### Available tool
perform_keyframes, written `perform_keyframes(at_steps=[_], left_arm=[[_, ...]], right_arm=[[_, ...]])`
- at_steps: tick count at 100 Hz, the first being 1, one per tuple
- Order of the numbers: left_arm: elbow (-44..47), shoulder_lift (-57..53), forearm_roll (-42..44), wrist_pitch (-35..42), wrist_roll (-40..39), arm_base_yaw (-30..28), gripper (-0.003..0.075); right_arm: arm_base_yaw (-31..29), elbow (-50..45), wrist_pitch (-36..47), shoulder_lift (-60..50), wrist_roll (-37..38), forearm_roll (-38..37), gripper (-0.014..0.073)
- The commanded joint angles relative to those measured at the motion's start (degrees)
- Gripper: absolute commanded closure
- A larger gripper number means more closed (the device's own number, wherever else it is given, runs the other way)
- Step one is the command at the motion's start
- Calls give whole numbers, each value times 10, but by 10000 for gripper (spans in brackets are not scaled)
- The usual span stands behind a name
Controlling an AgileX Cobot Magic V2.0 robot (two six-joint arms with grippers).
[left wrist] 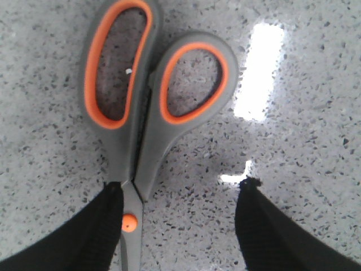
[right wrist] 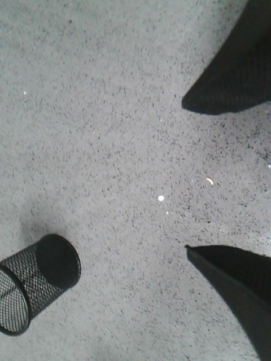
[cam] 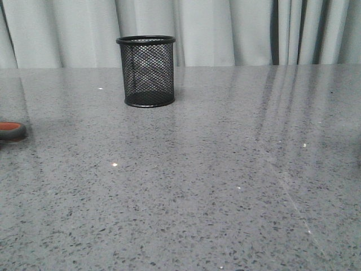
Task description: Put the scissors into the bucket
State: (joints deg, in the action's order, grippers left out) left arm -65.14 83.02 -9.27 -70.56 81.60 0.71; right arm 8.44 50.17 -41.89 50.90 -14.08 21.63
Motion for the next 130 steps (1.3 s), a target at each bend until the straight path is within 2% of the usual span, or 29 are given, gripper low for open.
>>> perform_keyframes(at_steps=[1, 25, 59, 84, 130], left_arm=[[-13, -8, -18, -10, 4, -1, 309], [-13, -4, -21, 15, 34, -1, 309], [-45, 38, -31, 22, 34, -1, 309], [-71, 73, -24, -27, 34, -1, 309], [-70, 73, -15, -27, 34, -1, 309]], right_arm=[[10, 21, 32, -2, -9, 9, 147], [15, 21, 35, -2, -9, 7, 147], [15, 21, 38, -2, -9, 7, 147], [15, 21, 34, -2, -9, 7, 147], [15, 21, 33, -2, -9, 7, 147]])
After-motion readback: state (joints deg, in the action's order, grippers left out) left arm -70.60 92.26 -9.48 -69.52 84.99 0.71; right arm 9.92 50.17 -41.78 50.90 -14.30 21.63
